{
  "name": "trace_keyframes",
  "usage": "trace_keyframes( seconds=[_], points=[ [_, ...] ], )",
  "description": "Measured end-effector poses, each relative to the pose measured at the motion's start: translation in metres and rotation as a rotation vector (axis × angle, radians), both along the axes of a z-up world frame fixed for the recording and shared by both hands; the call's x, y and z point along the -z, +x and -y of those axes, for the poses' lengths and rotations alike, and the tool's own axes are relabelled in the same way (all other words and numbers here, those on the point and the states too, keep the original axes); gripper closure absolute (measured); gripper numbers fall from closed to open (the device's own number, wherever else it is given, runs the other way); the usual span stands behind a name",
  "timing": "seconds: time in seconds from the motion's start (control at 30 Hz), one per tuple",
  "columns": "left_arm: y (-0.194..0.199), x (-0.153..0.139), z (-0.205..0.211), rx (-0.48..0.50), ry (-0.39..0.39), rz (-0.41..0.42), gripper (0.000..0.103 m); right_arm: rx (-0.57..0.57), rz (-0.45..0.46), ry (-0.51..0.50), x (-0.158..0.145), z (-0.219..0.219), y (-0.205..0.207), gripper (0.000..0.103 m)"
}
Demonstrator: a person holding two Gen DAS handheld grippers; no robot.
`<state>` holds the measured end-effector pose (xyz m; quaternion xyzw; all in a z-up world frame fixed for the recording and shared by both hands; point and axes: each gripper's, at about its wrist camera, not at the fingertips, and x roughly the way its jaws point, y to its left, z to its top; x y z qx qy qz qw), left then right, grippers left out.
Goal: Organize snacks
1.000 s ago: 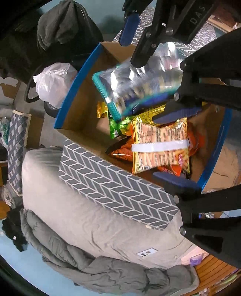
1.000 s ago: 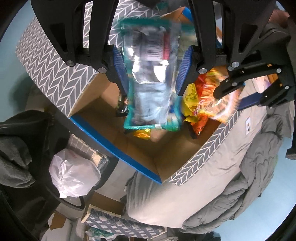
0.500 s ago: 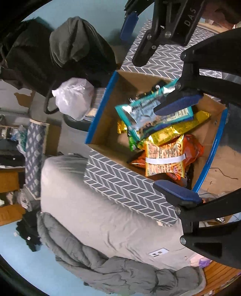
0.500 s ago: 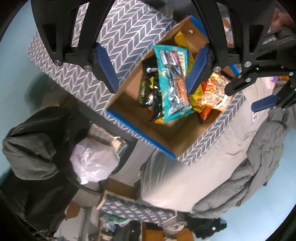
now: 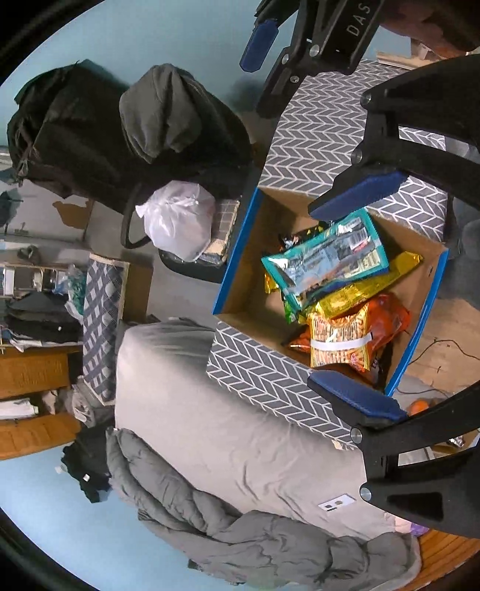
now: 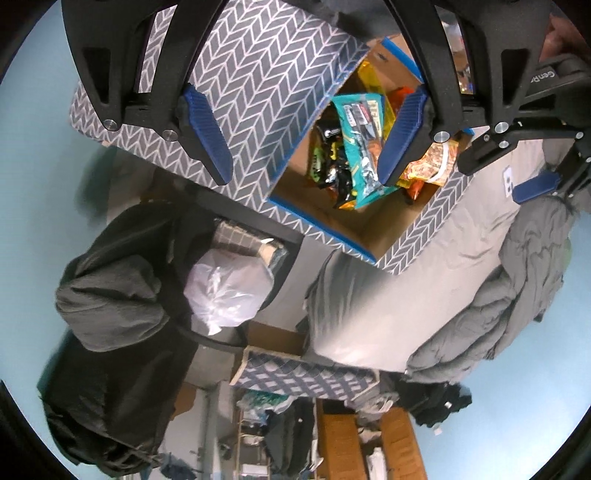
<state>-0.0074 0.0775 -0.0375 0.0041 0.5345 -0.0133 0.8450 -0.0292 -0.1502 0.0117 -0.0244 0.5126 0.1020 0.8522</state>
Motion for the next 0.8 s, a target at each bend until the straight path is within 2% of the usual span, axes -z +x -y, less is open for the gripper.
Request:
trace_keyframes(
  seconds=[0.27, 0.8],
  points=[
    [-0.009, -0.012, 0.019, 0.032, 0.001, 0.008, 0.018, 0.039, 0.010, 0.016, -0.008, 0.024, -0.014, 0.023],
    [-0.017, -0.014, 0.040, 0.058, 0.006, 0.004, 0.018, 0.096, -0.015, 0.024, -0.002, 0.056, -0.031, 0.023]
  ],
)
